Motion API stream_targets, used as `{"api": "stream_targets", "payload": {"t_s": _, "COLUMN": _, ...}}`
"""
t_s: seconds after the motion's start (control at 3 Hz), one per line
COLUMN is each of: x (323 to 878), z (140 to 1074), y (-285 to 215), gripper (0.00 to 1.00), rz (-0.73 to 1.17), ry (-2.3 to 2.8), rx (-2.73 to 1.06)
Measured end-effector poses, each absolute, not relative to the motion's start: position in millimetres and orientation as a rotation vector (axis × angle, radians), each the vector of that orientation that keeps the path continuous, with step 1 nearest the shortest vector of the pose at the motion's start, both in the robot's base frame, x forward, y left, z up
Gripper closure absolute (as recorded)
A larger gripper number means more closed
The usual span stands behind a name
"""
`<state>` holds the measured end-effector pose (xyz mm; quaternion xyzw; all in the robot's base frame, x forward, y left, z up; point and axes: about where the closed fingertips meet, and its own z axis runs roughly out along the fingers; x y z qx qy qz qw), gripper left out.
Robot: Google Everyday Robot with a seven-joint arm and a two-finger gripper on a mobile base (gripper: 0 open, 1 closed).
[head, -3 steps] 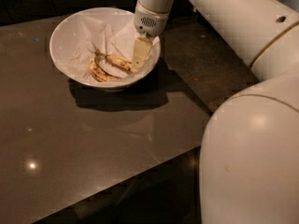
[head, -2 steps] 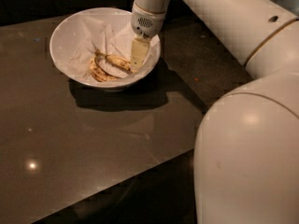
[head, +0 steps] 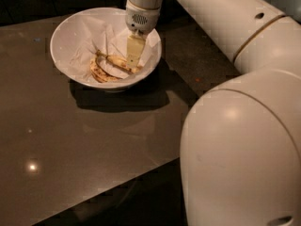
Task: Pick banana from white bowl
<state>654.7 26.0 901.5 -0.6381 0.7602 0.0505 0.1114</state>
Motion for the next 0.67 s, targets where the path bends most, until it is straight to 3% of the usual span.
{"api": "stream_targets", "payload": {"t_s": 0.67, "x": 660.3, "z": 896.0, "y": 43.7, "gripper": 0.43, "rz": 0.196, "ry": 2.229, "rx": -1.897}}
